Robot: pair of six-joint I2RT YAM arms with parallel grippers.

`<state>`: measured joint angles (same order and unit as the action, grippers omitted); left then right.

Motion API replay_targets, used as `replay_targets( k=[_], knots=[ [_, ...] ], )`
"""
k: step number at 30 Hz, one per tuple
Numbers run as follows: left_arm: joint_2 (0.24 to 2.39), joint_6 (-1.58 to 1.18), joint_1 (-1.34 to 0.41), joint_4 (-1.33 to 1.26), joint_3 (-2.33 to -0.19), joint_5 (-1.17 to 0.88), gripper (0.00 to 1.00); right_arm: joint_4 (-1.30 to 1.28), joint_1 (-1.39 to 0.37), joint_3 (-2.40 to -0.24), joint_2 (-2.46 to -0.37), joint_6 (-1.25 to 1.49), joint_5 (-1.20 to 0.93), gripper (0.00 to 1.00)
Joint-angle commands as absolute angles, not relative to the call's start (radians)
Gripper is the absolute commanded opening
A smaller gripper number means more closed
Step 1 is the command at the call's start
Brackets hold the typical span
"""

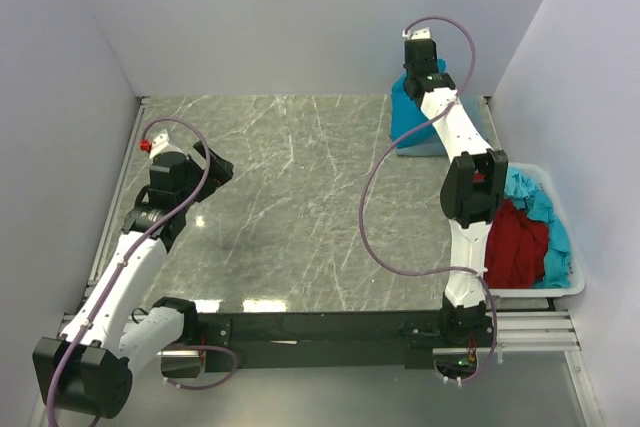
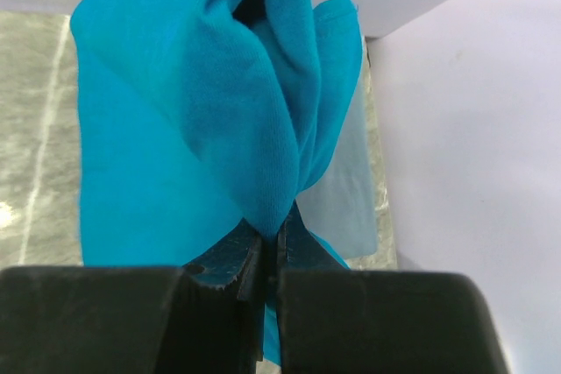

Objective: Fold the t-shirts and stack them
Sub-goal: Neatly place the folded tshirt to the corner

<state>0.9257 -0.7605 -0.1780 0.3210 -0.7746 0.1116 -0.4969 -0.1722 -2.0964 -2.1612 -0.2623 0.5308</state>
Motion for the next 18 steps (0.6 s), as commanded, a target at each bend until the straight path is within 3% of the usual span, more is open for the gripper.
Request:
replay_targets(
  k=[1, 18],
  knots=[
    [0.939, -0.742, -0.178, 0.281, -0.821, 0.123, 1.00, -0.446, -0.147, -2.154, -2.187, -0.256, 0.519, 0.00],
    [1.031, -0.739, -0.178, 0.267, -0.842, 0.123, 0.99, -0.371, -0.081, -2.212, -2.336, -0.272, 0.520, 0.00]
  ],
)
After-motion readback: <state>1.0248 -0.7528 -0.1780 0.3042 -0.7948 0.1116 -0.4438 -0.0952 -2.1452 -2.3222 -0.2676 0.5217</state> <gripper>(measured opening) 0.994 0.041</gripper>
